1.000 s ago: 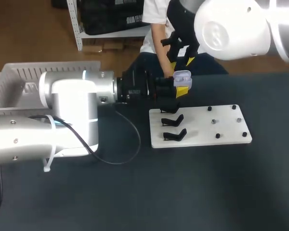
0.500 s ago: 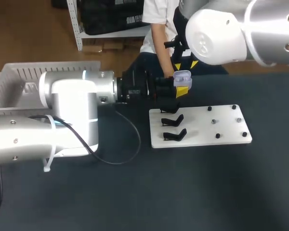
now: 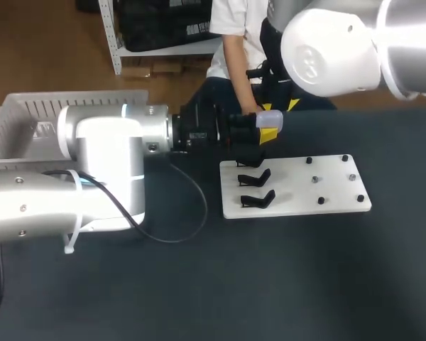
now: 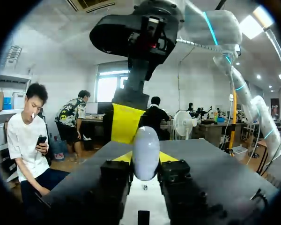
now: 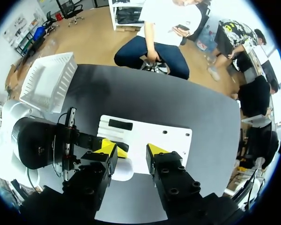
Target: Pick up each earbud case from the left stands, insert the matching earbuds, close the lid, and place the case in the box.
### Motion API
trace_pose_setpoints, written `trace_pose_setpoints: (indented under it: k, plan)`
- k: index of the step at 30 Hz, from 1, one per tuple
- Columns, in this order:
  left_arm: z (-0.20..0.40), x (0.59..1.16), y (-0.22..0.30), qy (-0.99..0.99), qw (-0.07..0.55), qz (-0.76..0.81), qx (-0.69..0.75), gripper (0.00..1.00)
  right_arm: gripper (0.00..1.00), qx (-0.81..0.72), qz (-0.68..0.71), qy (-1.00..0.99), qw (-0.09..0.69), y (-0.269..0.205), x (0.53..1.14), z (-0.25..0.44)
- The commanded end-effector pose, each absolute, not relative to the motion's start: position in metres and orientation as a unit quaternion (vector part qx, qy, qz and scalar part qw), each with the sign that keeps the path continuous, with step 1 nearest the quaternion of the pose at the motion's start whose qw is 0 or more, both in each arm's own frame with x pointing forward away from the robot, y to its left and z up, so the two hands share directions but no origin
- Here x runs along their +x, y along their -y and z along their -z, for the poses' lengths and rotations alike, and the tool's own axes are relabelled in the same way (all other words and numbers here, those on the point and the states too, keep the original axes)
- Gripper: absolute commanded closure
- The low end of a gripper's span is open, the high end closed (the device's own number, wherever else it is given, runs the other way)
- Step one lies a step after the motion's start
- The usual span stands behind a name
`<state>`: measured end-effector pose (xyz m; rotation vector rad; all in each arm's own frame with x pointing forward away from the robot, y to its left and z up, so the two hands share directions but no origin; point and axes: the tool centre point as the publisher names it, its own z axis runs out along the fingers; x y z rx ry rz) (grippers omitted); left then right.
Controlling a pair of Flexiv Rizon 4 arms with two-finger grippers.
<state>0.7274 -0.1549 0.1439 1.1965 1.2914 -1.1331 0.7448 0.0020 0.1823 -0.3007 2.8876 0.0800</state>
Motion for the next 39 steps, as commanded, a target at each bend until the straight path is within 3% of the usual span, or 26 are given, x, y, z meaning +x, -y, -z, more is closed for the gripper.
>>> trace_pose_setpoints:
  k: [1, 7, 16, 18, 19, 20, 39]
  plan:
    - [-0.143, 0.725, 0.155, -0.533, 0.506, 0.466, 0.492, 1.00, 0.61, -0.092, -0.029, -0.985, 0.144, 0.000, 0.737, -0.186]
    - [-0.143, 0.725, 0.155, -0.533, 0.506, 0.466, 0.492, 1.00, 0.56, -0.028, -0.064, -0.978, 0.197, 0.016, 0.740, -0.223]
    - [-0.166, 0.724, 0.100, -0.542, 0.548, 0.417, 0.482, 1.00, 0.50, -0.008, -0.100, -0.965, 0.243, 0.028, 0.716, -0.268]
    - [-0.169, 0.727, 0.086, -0.549, 0.550, 0.403, 0.483, 1.00, 0.24, -0.009, -0.104, -0.963, 0.249, 0.028, 0.710, -0.273]
    - [-0.170, 0.729, 0.077, -0.554, 0.552, 0.394, 0.482, 1.00, 0.06, -0.006, -0.107, -0.961, 0.254, 0.027, 0.706, -0.275]
    - [-0.172, 0.732, 0.068, -0.557, 0.553, 0.385, 0.485, 1.00, 0.00, -0.005, -0.111, -0.960, 0.257, 0.027, 0.702, -0.277]
    - [-0.170, 0.775, -0.096, -0.618, 0.569, 0.276, 0.467, 1.00, 0.00, 0.039, -0.113, -0.961, 0.251, 0.033, 0.662, -0.278]
